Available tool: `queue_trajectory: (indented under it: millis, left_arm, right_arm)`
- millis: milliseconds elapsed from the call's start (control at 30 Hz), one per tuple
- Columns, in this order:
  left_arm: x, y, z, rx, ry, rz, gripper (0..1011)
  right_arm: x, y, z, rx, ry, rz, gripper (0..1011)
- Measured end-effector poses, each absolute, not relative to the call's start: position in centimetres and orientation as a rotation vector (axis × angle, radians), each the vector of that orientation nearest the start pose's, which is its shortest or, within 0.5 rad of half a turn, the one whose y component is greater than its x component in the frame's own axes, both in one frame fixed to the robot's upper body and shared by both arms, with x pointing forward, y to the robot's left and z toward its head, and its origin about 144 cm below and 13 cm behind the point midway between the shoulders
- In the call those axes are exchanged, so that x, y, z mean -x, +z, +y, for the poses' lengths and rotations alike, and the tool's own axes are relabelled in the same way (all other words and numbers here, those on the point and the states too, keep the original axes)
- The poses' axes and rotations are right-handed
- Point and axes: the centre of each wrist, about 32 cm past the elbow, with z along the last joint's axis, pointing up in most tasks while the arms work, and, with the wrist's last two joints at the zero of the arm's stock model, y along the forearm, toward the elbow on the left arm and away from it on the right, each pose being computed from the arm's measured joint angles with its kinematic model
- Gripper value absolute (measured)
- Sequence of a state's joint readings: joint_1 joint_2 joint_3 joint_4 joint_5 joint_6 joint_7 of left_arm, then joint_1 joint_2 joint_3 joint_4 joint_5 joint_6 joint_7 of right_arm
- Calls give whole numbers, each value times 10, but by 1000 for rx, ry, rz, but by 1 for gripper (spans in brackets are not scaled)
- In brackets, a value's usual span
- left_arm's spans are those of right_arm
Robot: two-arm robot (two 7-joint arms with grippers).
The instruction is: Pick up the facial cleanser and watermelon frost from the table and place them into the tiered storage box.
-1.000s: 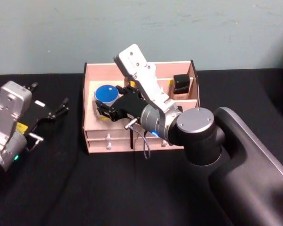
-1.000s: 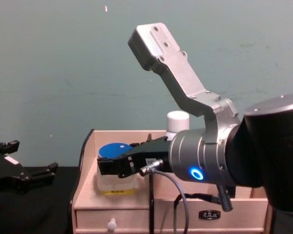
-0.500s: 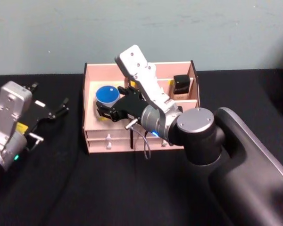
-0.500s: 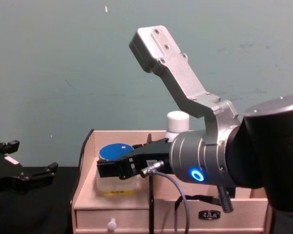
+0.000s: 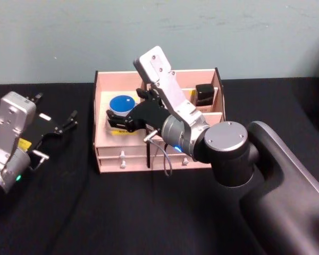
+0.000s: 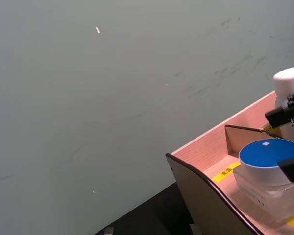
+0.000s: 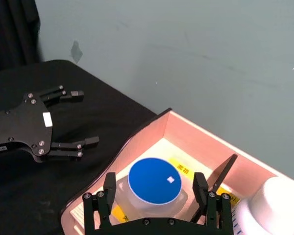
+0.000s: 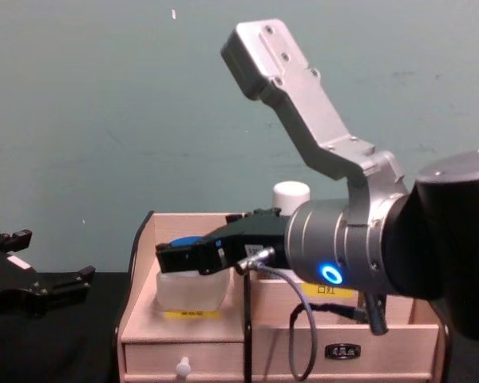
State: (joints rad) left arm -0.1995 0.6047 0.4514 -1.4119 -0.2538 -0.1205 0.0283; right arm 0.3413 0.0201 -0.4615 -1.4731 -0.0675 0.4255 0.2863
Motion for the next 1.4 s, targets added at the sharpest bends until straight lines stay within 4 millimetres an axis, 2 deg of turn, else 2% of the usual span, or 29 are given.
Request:
queue_trajectory:
  millis: [233,467,633,667,900,1200,1400]
  left_arm:
    - [-489,1140,310,-304,1248,-285,1001]
    - [-489,1140,310,-304,1248,-285,1001]
    - [-489,1140,310,-304,1248,-285,1001]
    - [-489,1140,310,-304,1248,-285,1001]
    - [-489,1140,310,-304,1248,-285,1001]
    - [-489,1140,310,-304,1248,-285,1001]
    - [-489,1140,310,-304,1248,-285,1001]
  right_arm:
    - [-514,1227,-96,285,-890,-72,1000]
    - [-501,1238,-113,211,-903,-109,1000]
    - [-482,1249,-136,147,-944,-162,1002]
    - [-482,1249,-136,147,-944,-162,1002]
    - [-464,1257,-168,79,-1061,-219,1002]
    - [-453,1250,-205,48,-1254,-249,1002]
    - [-446,1232,-225,67,-1374,-239,1002]
